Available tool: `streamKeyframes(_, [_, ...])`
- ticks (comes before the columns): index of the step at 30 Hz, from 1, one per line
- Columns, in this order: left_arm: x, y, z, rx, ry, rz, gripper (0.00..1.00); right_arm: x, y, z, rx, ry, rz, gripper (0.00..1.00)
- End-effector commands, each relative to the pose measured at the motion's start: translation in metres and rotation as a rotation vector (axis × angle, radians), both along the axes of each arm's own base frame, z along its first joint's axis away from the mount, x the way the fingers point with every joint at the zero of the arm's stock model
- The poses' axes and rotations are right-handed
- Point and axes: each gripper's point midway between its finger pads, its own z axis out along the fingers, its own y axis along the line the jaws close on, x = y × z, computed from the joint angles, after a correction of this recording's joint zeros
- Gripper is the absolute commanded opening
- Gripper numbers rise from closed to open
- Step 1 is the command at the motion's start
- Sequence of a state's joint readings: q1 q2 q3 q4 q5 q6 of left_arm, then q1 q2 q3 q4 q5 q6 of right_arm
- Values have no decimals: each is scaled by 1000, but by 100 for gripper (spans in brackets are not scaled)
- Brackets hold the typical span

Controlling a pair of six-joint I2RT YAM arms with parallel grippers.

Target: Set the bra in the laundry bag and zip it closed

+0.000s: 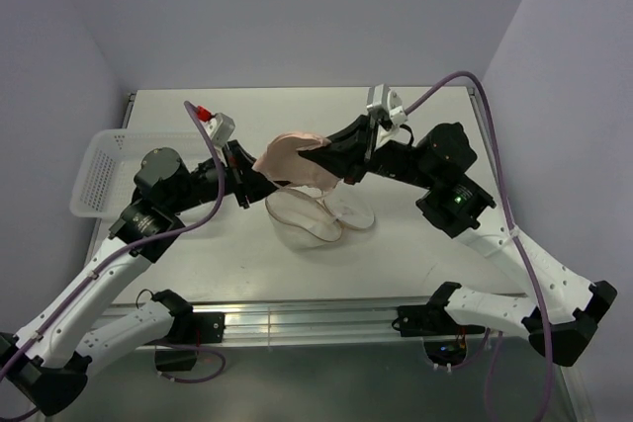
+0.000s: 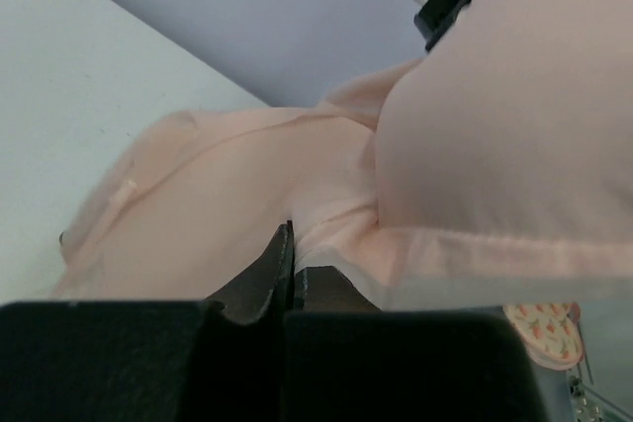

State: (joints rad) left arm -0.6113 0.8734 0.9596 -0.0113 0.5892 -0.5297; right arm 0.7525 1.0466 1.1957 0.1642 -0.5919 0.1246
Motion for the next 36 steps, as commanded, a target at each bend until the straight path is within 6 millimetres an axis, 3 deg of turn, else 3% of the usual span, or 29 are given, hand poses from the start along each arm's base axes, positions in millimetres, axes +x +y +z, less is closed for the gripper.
streamKeyframes(1, [1,2,35,-82,-30,24,0,-14,-15,5,13,-86,-8,9])
streamKeyframes(2, [0,2,36,-89,-10,25,0,-16,-17,1,-5,-105,-10,12])
streamKeyframes(6, [10,3,41,-101,21,71,0,-28,-31,-22,-48,-90,-20,49])
streamKeyframes(9, [14,1,45,-119,40,80,0,-39,-41,-40,-92,-95,-12,62])
streamKeyframes(13, [14,-5,50,-140,76,51,0,-52,-49,-56,-96,-84,3,67])
streamKeyframes(17, [27,-3,46,-119,97,118,0,-60,-50,-67,-118,-67,40,68])
streamKeyframes(19, [28,-2,48,-133,98,123,0,-61,-49,-65,-139,-68,48,69])
streamKeyframes(25, [29,5,51,-128,87,167,0,-46,-49,-75,-202,-40,-26,75])
streamKeyframes(33, [27,21,32,-74,53,234,0,-47,-58,-55,-158,-76,-64,93])
streamKeyframes(36, [23,21,22,-52,55,220,0,-33,-56,-43,-145,-53,-121,94])
